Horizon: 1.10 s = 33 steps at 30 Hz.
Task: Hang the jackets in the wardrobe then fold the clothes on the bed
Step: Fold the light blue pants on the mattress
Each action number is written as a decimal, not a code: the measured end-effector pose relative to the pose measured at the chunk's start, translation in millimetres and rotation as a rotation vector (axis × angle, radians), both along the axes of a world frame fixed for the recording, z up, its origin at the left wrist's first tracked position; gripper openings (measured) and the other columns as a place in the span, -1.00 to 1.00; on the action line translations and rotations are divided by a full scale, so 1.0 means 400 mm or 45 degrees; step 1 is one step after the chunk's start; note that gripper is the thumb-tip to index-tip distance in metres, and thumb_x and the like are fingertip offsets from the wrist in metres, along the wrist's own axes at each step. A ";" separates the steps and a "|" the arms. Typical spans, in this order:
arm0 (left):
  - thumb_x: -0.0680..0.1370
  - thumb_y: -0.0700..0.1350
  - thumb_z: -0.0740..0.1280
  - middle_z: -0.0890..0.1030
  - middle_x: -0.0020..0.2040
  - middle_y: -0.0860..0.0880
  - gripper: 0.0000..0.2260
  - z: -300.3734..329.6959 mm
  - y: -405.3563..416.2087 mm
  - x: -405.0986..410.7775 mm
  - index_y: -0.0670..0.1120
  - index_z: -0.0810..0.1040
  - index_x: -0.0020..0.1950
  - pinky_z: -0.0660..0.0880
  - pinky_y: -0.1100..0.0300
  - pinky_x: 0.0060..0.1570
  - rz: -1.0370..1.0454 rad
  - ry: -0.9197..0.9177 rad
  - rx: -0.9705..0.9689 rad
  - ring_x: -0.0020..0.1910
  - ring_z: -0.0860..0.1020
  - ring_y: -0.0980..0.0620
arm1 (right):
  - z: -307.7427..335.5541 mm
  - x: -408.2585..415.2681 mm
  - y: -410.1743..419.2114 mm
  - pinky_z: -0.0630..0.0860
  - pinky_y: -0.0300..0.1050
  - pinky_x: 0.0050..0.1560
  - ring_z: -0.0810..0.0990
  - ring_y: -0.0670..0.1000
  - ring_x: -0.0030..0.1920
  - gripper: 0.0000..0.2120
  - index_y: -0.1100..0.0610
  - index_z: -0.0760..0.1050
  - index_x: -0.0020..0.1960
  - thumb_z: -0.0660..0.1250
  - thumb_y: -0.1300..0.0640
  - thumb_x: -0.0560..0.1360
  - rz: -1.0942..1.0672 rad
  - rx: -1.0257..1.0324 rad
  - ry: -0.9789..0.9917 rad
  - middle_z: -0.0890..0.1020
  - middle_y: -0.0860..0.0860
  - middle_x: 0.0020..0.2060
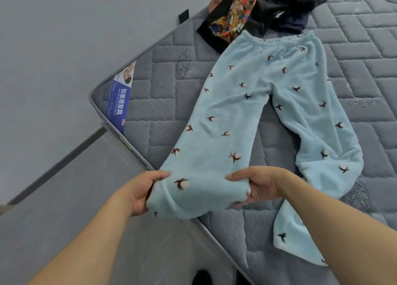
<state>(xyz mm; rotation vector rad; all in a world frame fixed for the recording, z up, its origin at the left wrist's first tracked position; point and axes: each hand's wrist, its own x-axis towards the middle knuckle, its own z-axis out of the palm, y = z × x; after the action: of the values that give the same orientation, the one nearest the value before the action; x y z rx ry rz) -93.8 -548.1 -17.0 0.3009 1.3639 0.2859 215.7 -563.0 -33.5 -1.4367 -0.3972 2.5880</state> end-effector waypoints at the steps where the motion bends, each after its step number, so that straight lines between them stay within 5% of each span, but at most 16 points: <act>1: 0.53 -0.11 0.34 0.66 0.12 -0.21 -0.72 0.003 0.000 0.001 -0.19 0.61 0.19 0.57 0.03 -0.05 -0.023 0.080 0.045 0.02 0.66 -0.18 | 0.014 -0.002 -0.010 0.64 0.11 -0.03 0.66 0.19 -0.01 -0.56 0.23 0.57 0.18 0.50 0.04 0.38 0.069 -0.001 -0.051 0.65 0.20 0.08; 4: 0.57 -0.22 0.26 0.59 0.15 -0.28 -0.79 -0.029 -0.011 0.020 -0.26 0.52 0.18 0.46 0.11 -0.09 -0.316 0.749 0.317 -0.04 0.56 -0.16 | 0.025 0.012 -0.047 0.64 0.06 -0.14 0.63 0.10 -0.28 -0.45 0.22 0.54 0.11 0.37 -0.25 0.44 0.199 -0.010 -0.349 0.65 0.14 -0.17; 6: 0.56 -0.18 0.22 0.49 0.25 -0.23 -0.73 -0.047 -0.038 0.057 -0.19 0.41 0.25 0.39 0.02 0.06 -0.539 1.200 0.491 0.13 0.46 -0.22 | 0.004 0.060 -0.090 0.57 -0.07 -0.27 0.54 0.09 -0.36 -0.54 0.20 0.51 0.06 0.32 -0.22 0.50 0.054 0.078 -0.749 0.58 0.12 -0.25; 9: 0.55 -0.15 0.22 0.39 0.34 -0.21 -0.65 -0.076 -0.091 0.137 -0.14 0.37 0.33 0.33 -0.02 0.25 -0.645 1.261 0.689 0.30 0.37 -0.25 | -0.052 0.176 -0.163 0.46 0.00 -0.16 0.48 0.12 -0.27 -0.77 0.18 0.43 -0.09 0.28 0.00 0.48 -0.252 0.358 -1.551 0.51 0.15 -0.20; 11: 0.55 -0.16 0.21 0.49 0.20 -0.14 -0.76 -0.101 -0.138 0.236 -0.08 0.42 0.21 0.38 0.05 0.17 -0.716 1.040 0.708 0.22 0.45 -0.19 | -0.081 0.274 -0.217 0.43 0.11 0.04 0.49 0.24 0.09 -0.58 0.20 0.40 0.18 0.34 -0.05 0.46 -0.276 0.238 -1.816 0.48 0.24 0.15; 12: 0.55 -0.15 0.21 0.53 0.08 -0.10 -0.85 -0.114 -0.161 0.292 -0.06 0.45 0.11 0.41 0.08 0.08 -0.743 0.923 0.661 0.13 0.50 -0.17 | -0.093 0.314 -0.244 0.41 0.16 0.13 0.39 0.28 0.27 -0.36 0.19 0.26 0.38 0.39 -0.09 0.45 -0.284 0.088 -1.802 0.36 0.24 0.32; 14: 0.54 -0.16 0.24 0.54 -0.10 -0.11 -0.96 -0.145 -0.207 0.414 -0.05 0.47 -0.07 0.40 0.12 -0.10 -0.742 0.702 0.569 -0.09 0.52 -0.12 | -0.125 0.367 -0.297 0.47 0.17 0.08 0.39 0.28 0.31 -0.16 0.17 0.08 0.51 0.47 -0.06 0.43 -0.432 -0.079 -1.492 0.31 0.20 0.40; 17: 0.55 -0.09 0.29 0.53 -0.09 -0.09 -0.97 -0.197 -0.269 0.597 0.00 0.45 -0.07 0.39 0.15 -0.13 -0.708 0.464 0.426 -0.08 0.53 -0.07 | -0.169 0.407 -0.358 0.58 0.00 -0.23 0.66 0.19 -0.05 -0.52 0.29 0.40 0.31 0.46 0.17 0.46 -0.527 0.035 -1.029 0.62 0.19 0.09; 20: 0.52 -0.01 0.36 0.57 0.03 -0.06 -0.83 -0.232 -0.323 0.743 -0.06 0.49 0.01 0.49 0.08 -0.10 -0.749 0.367 0.374 0.03 0.57 -0.09 | -0.197 0.437 -0.406 0.61 -0.03 -0.30 0.70 0.15 -0.19 -0.81 0.29 0.55 0.11 0.33 0.34 0.51 -0.620 0.172 -0.821 0.70 0.19 -0.07; 24: 0.55 -0.17 0.22 0.59 0.00 -0.14 -0.84 -0.229 -0.369 0.856 -0.19 0.55 0.02 0.46 0.10 -0.06 -0.816 0.387 0.310 -0.01 0.55 -0.09 | -0.168 0.515 -0.485 0.54 -0.02 -0.19 0.63 0.18 -0.12 -0.81 0.25 0.55 0.11 0.31 0.27 0.51 -0.659 0.201 -0.616 0.68 0.17 -0.07; 29: 0.48 -0.32 0.08 0.60 -0.40 -0.13 -0.72 -0.136 -0.468 0.868 -0.21 0.58 -0.19 0.51 0.23 -0.43 -0.520 0.118 -0.127 -0.47 0.59 -0.04 | -0.108 0.628 -0.590 0.43 -0.14 -0.35 0.39 0.02 -0.41 -0.95 0.19 0.47 -0.08 0.24 0.24 0.49 -1.008 -0.084 -0.374 0.46 0.08 -0.34; 31: 0.43 -0.35 0.04 0.60 -0.40 -0.13 -0.69 -0.106 -0.513 0.860 -0.22 0.58 -0.19 0.54 0.22 -0.40 -0.551 0.108 -0.180 -0.45 0.59 -0.05 | -0.099 0.632 -0.624 0.42 -0.16 -0.45 0.41 0.01 -0.47 -0.91 0.17 0.45 -0.01 0.23 0.15 0.53 -0.941 -0.191 -0.387 0.47 0.08 -0.36; 33: 0.39 -0.40 0.00 0.66 -0.25 -0.17 -0.59 -0.085 -0.534 0.868 -0.27 0.63 -0.06 0.59 0.13 -0.25 -0.528 0.043 -0.203 -0.30 0.63 -0.11 | -0.104 0.620 -0.643 0.43 -0.14 -0.34 0.46 0.04 -0.38 -0.78 0.15 0.44 0.15 0.23 0.07 0.56 -0.743 -0.239 -0.373 0.51 0.10 -0.25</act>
<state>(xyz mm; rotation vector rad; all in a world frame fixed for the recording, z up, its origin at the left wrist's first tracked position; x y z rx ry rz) 253.2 -761.6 -51.2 0.4469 1.3143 -0.1722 463.8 -820.3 -75.0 -1.6855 0.2185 1.9959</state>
